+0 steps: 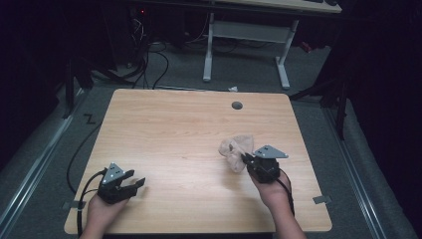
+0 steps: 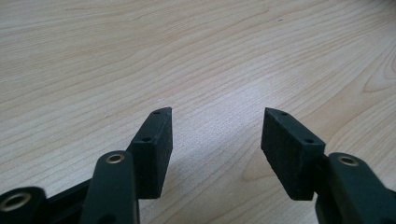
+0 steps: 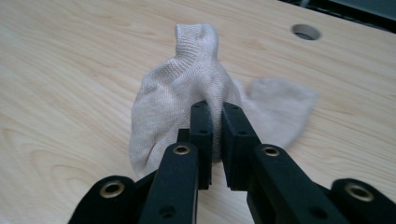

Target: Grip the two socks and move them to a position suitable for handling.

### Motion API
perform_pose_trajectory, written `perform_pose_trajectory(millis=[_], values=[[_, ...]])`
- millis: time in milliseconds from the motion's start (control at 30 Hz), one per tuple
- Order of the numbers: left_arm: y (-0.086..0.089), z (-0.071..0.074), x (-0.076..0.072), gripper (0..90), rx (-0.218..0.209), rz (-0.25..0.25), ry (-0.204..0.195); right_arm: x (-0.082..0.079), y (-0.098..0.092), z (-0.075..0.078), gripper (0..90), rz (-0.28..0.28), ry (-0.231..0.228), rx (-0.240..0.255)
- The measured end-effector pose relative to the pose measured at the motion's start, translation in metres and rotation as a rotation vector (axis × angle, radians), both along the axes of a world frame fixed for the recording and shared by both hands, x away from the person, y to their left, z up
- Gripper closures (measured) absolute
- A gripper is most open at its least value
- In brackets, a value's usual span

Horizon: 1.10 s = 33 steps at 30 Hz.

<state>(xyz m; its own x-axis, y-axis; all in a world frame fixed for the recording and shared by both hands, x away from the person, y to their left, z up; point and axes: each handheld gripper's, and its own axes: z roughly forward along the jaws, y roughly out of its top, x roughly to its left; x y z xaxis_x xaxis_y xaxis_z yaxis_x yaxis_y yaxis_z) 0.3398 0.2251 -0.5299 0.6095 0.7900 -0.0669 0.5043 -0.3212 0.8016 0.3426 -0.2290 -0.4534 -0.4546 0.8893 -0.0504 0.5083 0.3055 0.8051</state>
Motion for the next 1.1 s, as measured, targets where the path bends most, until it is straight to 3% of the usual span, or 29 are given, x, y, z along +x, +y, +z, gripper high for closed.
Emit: perform_pose_trajectory(millis=[367, 533, 667, 867, 1100], values=[[0.000, 0.000, 0.000, 43.9, -0.007, 0.000, -0.006, -0.008, 0.051, -0.011, 84.1, 0.134, 0.008, 0.027], [0.000, 0.000, 0.000, 43.9, -0.008, -0.004, -0.004, -0.014, 0.085, -0.013, 83.8, 0.224, 0.003, 0.049], [0.000, 0.000, -0.001, 43.9, -0.009, -0.006, -0.005, -0.013, 0.096, -0.017, 83.6, 0.242, 0.011, 0.042], [-0.001, -0.001, 0.000, 43.9, -0.006, -0.008, -0.002, -0.004, 0.096, -0.028, 82.9, 0.215, 0.034, 0.027], [-0.002, -0.001, -0.001, 43.9, -0.006, -0.010, -0.005, 0.024, 0.081, -0.055, 80.1, 0.115, 0.107, 0.015]])
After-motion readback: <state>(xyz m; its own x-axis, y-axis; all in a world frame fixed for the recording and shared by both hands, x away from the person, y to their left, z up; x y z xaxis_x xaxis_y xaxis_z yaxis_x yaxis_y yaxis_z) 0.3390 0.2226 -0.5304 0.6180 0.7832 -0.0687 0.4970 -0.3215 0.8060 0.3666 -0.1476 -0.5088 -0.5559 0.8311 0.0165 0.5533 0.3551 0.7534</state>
